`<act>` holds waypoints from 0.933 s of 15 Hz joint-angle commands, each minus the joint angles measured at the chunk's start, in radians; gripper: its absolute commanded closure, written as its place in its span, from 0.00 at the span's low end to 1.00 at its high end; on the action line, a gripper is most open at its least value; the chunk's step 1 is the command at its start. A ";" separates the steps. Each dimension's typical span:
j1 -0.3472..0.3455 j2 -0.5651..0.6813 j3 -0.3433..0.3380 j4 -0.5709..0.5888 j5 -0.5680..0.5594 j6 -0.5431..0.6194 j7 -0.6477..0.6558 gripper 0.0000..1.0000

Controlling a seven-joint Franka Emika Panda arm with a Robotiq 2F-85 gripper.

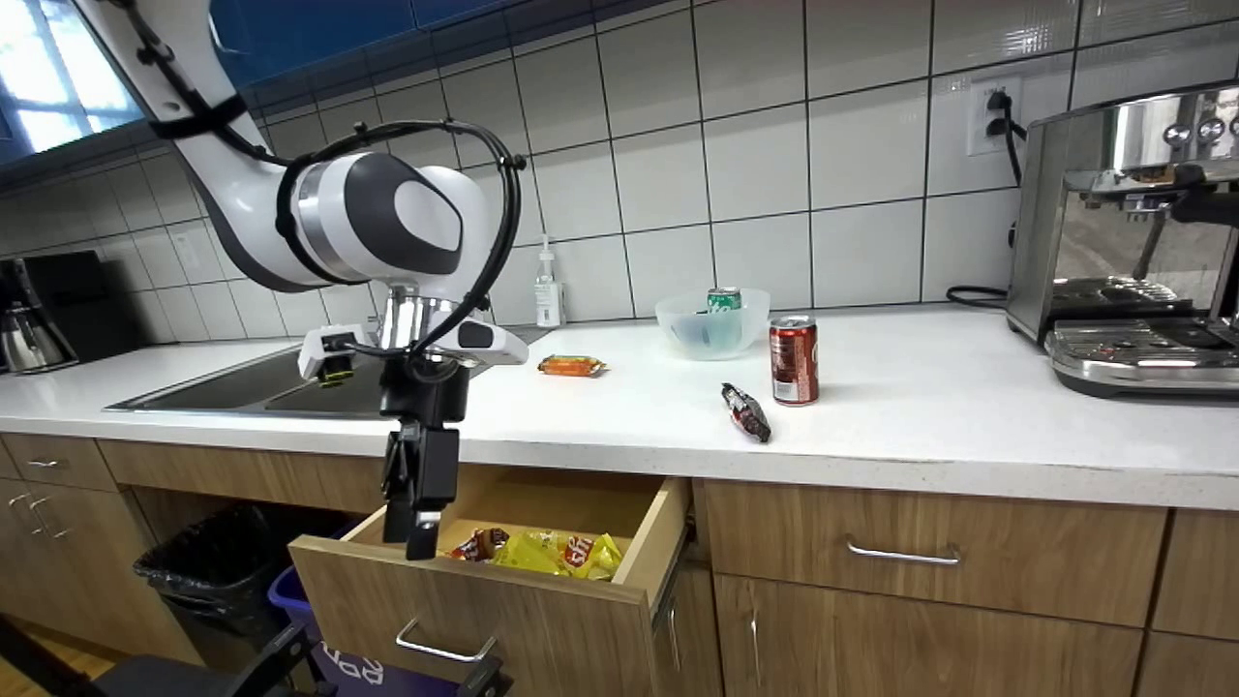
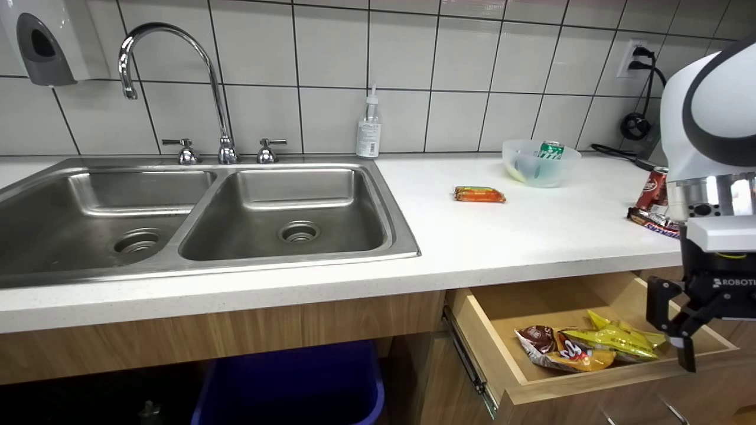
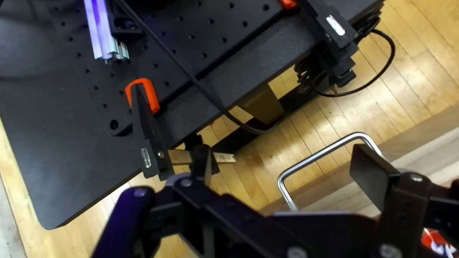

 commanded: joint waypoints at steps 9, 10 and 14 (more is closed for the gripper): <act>0.010 0.037 0.022 -0.038 -0.100 -0.024 0.009 0.00; 0.012 0.051 0.022 -0.035 -0.102 -0.015 0.014 0.00; 0.031 0.103 0.020 -0.029 -0.136 0.038 0.062 0.00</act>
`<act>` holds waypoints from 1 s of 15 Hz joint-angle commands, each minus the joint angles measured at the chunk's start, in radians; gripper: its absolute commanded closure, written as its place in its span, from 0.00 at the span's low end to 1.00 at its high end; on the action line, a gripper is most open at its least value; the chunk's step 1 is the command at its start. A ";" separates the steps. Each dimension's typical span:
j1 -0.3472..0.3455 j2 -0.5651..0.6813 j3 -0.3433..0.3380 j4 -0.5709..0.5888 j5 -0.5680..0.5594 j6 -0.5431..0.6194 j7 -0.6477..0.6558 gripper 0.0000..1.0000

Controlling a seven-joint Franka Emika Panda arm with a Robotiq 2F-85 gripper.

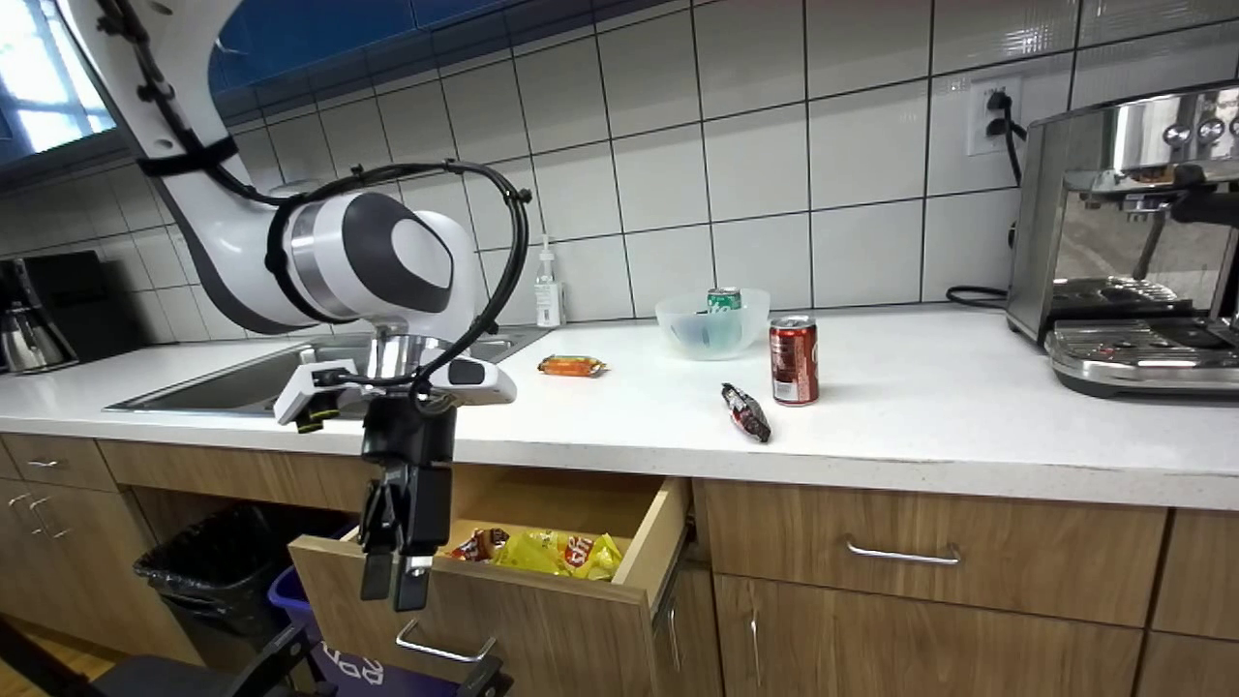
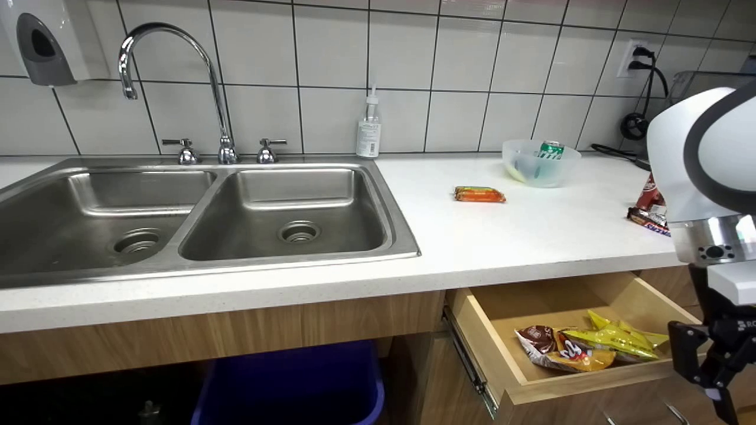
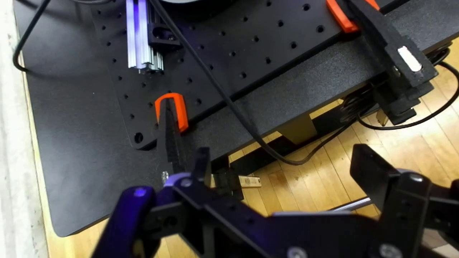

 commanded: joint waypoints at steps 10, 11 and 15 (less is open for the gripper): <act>0.098 0.129 -0.024 0.035 -0.105 0.222 0.260 0.00; 0.102 0.135 -0.027 0.038 -0.105 0.240 0.282 0.00; 0.111 0.143 -0.036 0.046 -0.094 0.271 0.329 0.00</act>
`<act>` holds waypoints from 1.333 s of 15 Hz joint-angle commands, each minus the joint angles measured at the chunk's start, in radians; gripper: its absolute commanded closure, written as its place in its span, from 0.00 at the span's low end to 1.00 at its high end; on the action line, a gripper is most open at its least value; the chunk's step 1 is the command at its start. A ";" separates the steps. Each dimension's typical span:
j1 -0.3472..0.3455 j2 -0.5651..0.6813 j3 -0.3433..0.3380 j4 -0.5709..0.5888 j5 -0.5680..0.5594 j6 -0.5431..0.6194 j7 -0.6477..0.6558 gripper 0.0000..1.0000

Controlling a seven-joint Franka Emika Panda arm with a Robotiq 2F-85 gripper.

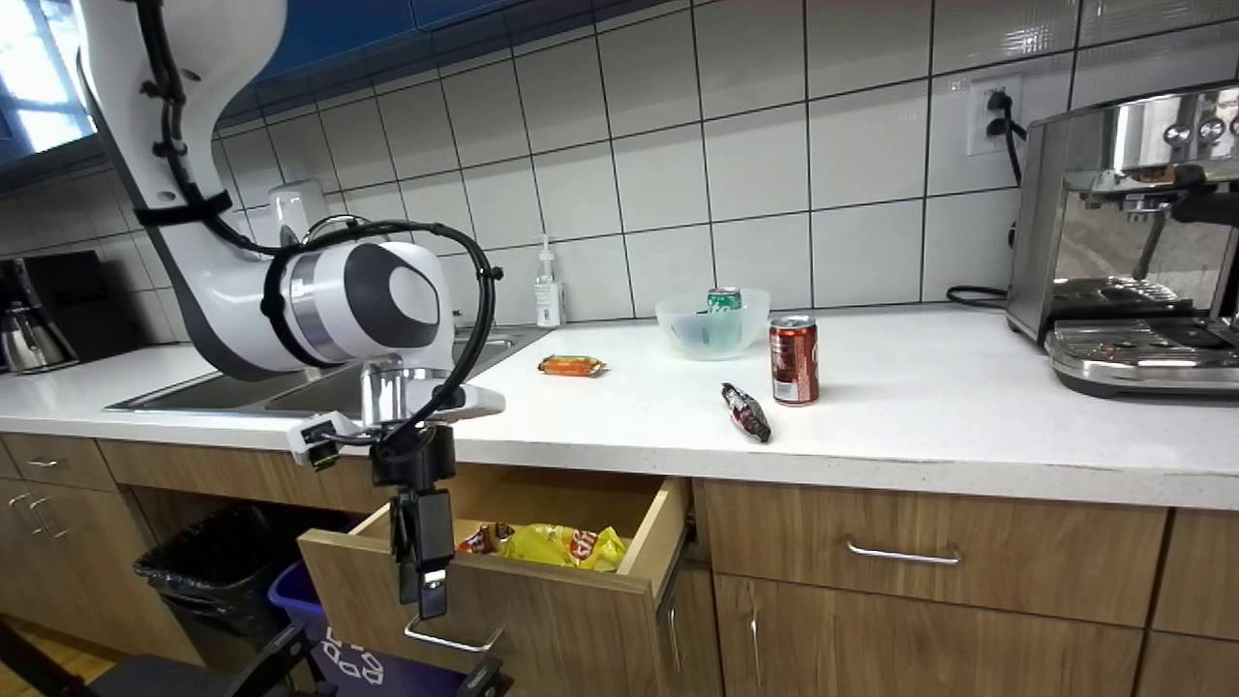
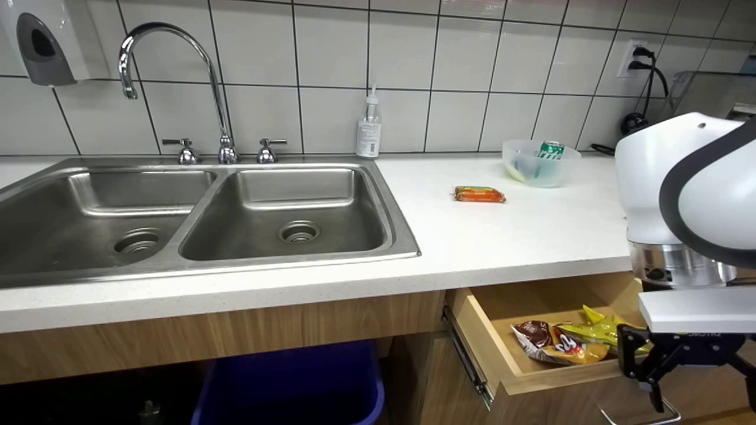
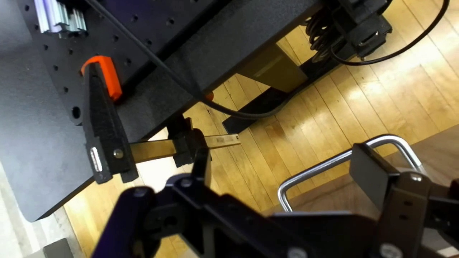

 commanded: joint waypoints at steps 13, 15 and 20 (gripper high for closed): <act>0.011 0.046 -0.044 0.093 -0.008 0.049 0.090 0.00; 0.010 0.060 -0.047 0.115 -0.006 0.048 0.086 0.00; 0.010 0.105 -0.055 0.187 -0.003 0.039 0.073 0.00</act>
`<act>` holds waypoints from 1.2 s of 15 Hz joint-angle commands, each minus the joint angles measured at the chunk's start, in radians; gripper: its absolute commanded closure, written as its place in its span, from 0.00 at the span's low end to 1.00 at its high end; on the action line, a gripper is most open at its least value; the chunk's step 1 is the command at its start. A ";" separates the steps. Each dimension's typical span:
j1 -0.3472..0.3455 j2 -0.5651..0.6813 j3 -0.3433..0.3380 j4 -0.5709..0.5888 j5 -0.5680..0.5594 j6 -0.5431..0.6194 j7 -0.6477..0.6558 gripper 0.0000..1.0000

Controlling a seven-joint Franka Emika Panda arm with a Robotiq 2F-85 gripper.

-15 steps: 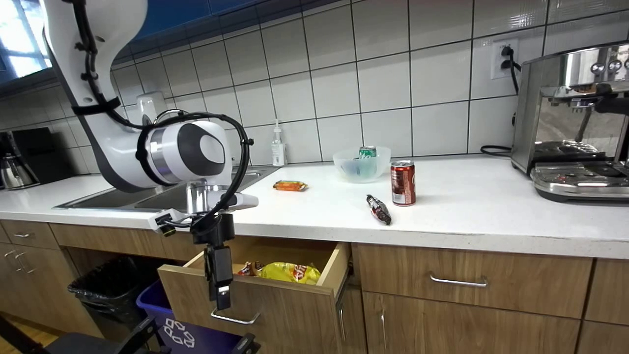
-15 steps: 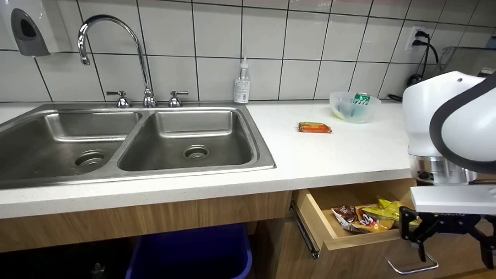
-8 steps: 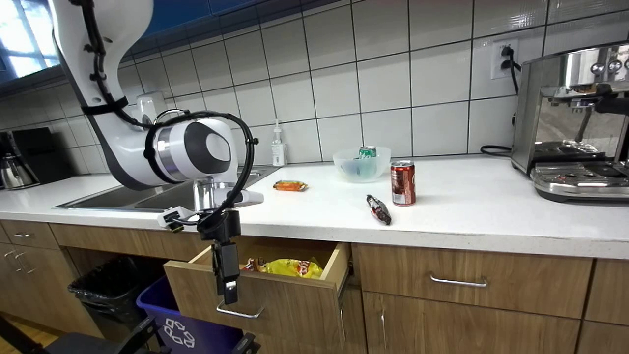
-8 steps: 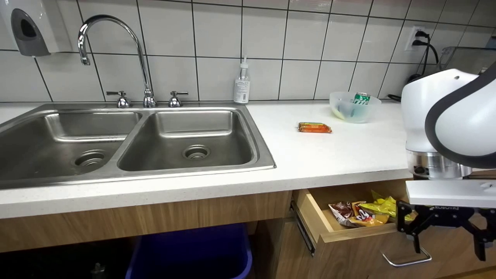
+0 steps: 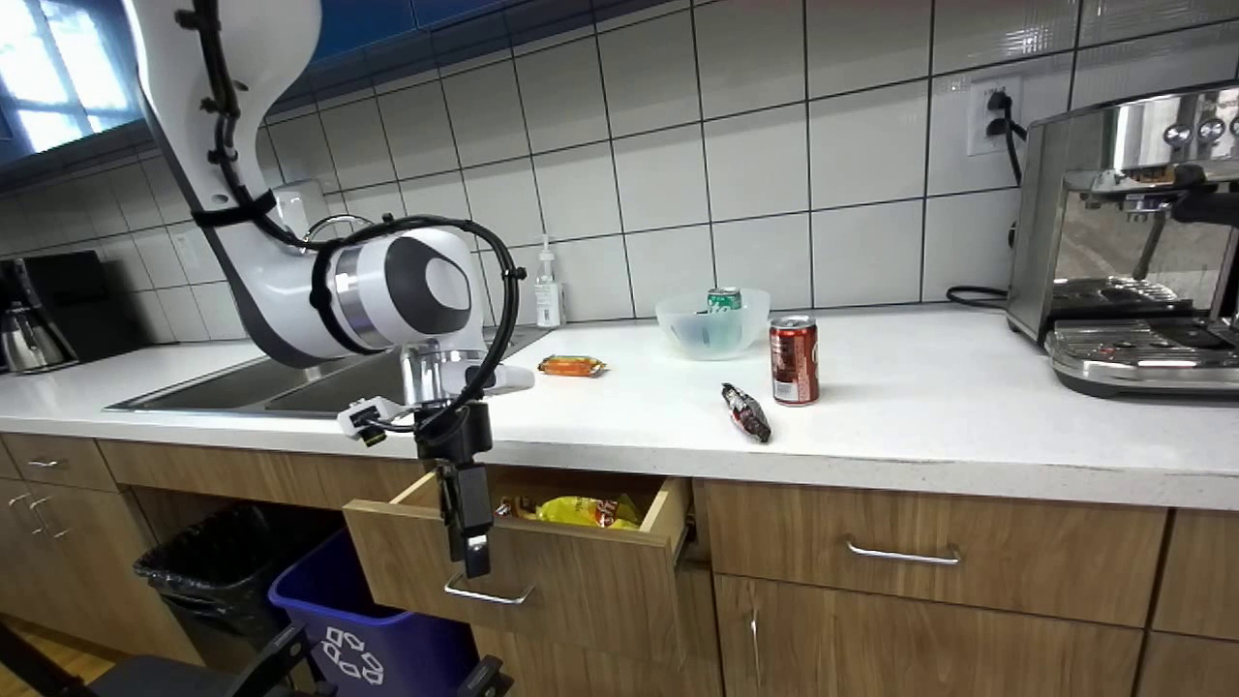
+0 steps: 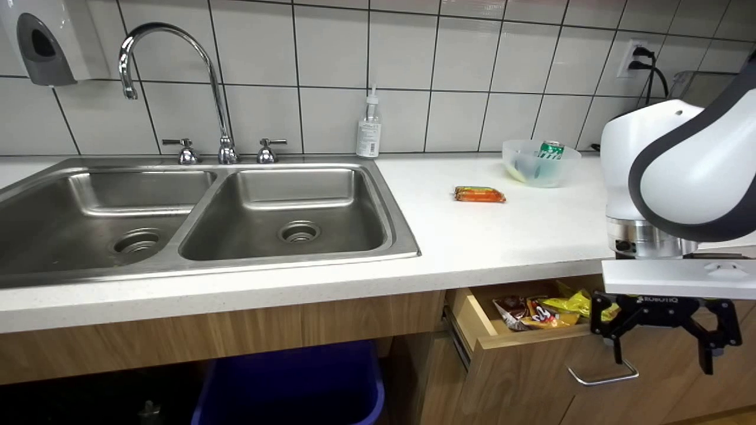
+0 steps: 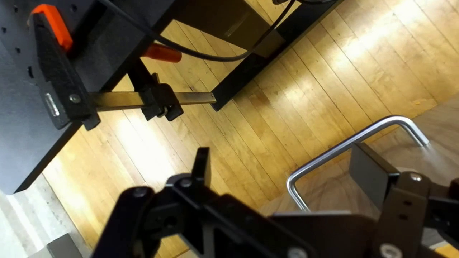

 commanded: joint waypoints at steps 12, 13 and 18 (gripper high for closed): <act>-0.004 0.167 -0.033 0.264 0.031 -0.021 -0.014 0.00; -0.005 0.177 -0.032 0.281 0.035 -0.024 -0.017 0.00; -0.009 0.213 -0.031 0.338 0.059 -0.051 -0.044 0.00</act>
